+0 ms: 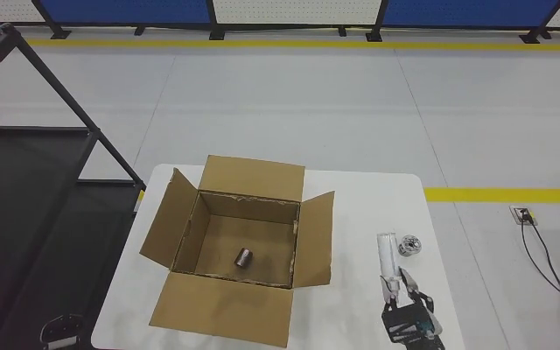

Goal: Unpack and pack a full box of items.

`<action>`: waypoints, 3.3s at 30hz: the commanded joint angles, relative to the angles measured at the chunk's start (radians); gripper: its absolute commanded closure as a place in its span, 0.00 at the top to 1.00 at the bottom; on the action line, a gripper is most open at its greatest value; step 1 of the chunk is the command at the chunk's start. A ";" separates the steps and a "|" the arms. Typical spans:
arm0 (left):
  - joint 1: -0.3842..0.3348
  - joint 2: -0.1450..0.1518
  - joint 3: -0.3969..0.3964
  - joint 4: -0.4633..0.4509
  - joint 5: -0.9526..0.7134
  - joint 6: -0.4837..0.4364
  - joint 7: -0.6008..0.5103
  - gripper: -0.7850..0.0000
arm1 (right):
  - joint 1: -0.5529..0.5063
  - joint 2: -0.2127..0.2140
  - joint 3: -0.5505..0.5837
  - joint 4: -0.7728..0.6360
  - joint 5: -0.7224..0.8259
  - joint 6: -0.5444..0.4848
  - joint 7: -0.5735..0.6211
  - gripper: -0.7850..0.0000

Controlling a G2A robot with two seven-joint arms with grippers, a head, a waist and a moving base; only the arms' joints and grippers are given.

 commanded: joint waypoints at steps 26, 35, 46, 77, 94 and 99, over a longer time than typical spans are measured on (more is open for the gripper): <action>0.048 -0.003 -0.091 -0.032 -0.133 -0.056 -0.059 1.00 | 1.169 -0.194 -0.733 0.539 0.310 -0.386 0.908 0.00; 0.048 -0.003 -0.091 -0.032 -0.133 -0.056 -0.059 1.00 | 1.448 -0.310 -0.873 0.992 0.432 -0.291 1.011 0.00; 0.048 -0.003 -0.091 -0.032 -0.133 -0.056 -0.059 1.00 | 1.482 -0.340 -0.884 1.094 0.497 -0.307 0.961 0.00; 0.048 -0.003 -0.091 -0.032 -0.133 -0.056 -0.059 1.00 | 1.801 -0.487 -0.999 1.643 1.040 -0.380 1.398 0.00; 0.048 -0.003 -0.091 -0.032 -0.133 -0.056 -0.059 1.00 | 1.860 -0.621 -1.064 2.000 1.100 -0.450 1.277 0.34; 0.048 -0.003 -0.091 -0.032 -0.133 -0.056 -0.059 1.00 | 1.876 -0.640 -1.062 2.043 1.099 -0.445 1.240 0.96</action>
